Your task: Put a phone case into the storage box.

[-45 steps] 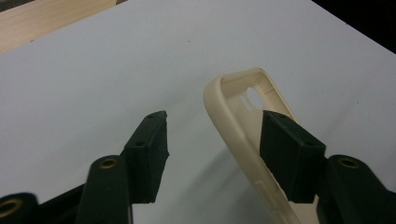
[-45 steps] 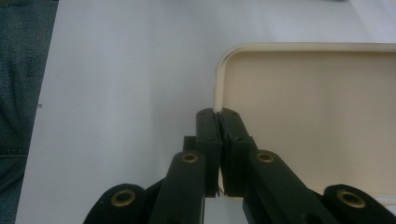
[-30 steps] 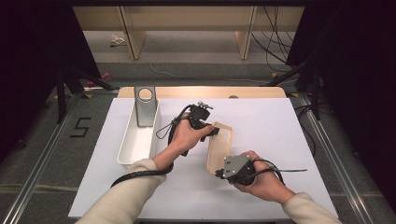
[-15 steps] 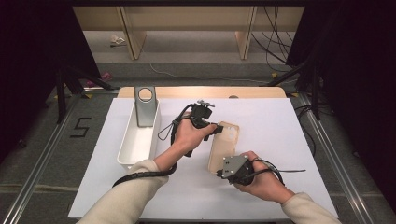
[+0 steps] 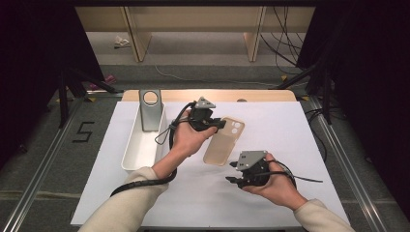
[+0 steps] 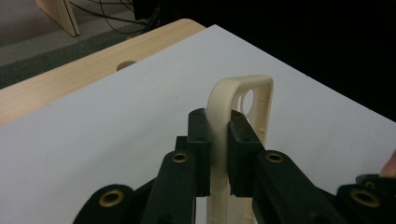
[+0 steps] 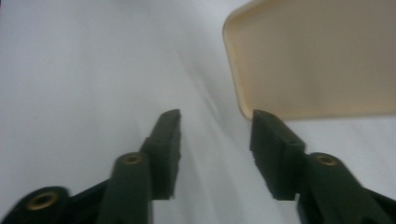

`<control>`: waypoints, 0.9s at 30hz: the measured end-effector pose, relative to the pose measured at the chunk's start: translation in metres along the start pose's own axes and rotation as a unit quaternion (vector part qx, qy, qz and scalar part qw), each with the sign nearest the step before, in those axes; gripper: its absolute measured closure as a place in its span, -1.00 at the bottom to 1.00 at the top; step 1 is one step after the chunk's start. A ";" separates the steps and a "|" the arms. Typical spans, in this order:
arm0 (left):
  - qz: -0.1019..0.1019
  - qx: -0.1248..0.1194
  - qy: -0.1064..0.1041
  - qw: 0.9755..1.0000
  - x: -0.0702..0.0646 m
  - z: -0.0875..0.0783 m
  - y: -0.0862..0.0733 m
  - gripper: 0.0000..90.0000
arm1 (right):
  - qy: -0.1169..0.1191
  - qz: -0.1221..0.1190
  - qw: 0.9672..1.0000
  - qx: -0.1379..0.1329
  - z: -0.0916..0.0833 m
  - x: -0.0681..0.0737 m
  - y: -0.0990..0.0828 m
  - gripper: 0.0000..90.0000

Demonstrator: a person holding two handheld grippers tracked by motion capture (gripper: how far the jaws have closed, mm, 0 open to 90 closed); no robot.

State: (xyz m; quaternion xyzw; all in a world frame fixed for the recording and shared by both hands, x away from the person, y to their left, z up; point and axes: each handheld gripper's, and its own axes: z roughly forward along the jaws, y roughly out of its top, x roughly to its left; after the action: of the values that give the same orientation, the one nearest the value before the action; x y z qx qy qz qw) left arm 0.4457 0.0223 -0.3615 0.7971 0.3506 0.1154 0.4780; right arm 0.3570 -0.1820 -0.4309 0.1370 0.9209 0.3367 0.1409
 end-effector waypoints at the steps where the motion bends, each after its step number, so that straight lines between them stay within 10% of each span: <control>1: 0.003 -0.005 0.001 1.000 0.002 -0.002 0.000 0.80 | 0.000 0.009 1.000 0.000 -0.001 -0.001 -0.001 0.00; 27: 0.042 -0.052 0.004 0.998 0.029 -0.042 -0.011 0.80 | -0.017 0.127 0.990 -0.064 -0.017 -0.029 -0.029 -0.61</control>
State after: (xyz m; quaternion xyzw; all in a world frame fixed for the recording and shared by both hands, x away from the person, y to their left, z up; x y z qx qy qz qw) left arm 0.4402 0.0740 -0.3534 0.7849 0.3119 0.1563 0.5121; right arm 0.3731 -0.2234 -0.4324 0.2494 0.8699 0.4080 0.1212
